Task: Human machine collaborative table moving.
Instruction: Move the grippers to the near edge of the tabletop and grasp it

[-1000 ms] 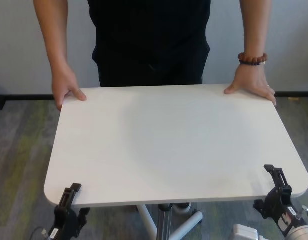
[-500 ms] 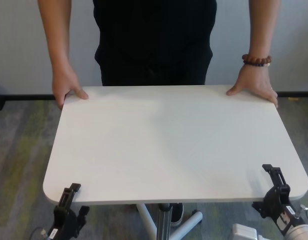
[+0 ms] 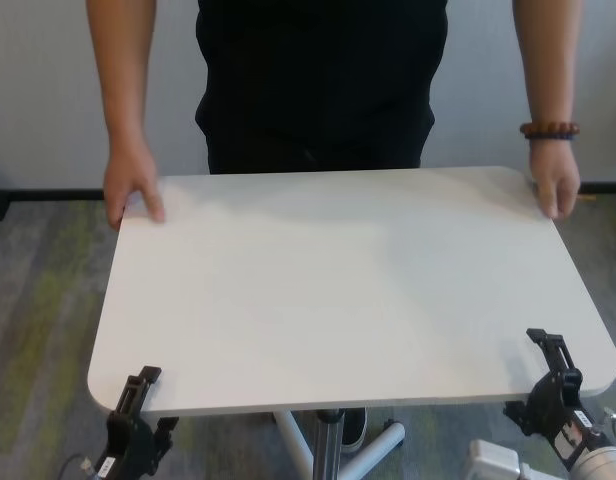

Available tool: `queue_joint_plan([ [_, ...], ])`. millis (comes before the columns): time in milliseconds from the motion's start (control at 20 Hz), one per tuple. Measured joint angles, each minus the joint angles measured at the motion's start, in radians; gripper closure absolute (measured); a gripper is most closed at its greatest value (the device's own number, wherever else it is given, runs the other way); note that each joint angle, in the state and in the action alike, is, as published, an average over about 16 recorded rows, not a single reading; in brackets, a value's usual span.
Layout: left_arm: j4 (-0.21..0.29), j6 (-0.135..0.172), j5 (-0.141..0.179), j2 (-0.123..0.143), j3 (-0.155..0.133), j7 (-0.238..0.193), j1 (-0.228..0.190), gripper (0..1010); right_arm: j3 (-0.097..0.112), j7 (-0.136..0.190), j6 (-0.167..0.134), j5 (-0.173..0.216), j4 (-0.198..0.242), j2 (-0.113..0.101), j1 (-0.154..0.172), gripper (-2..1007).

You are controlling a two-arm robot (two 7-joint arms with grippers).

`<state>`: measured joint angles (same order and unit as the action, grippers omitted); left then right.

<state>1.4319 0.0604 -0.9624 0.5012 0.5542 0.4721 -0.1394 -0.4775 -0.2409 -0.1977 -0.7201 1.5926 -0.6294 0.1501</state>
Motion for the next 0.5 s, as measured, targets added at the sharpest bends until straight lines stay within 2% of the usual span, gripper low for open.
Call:
queue_joint_plan([
  [250, -0.001, 0.003, -0.007, 0.001, 0.002, 0.0, 0.003, 10, 0.017, 0.015, 0.014, 0.027, 0.003, 0.006, 0.007, 5],
  [500, -0.005, 0.013, -0.031, 0.005, 0.006, -0.002, 0.016, 10, 0.025, 0.024, 0.021, 0.044, 0.006, 0.009, 0.011, 5],
])
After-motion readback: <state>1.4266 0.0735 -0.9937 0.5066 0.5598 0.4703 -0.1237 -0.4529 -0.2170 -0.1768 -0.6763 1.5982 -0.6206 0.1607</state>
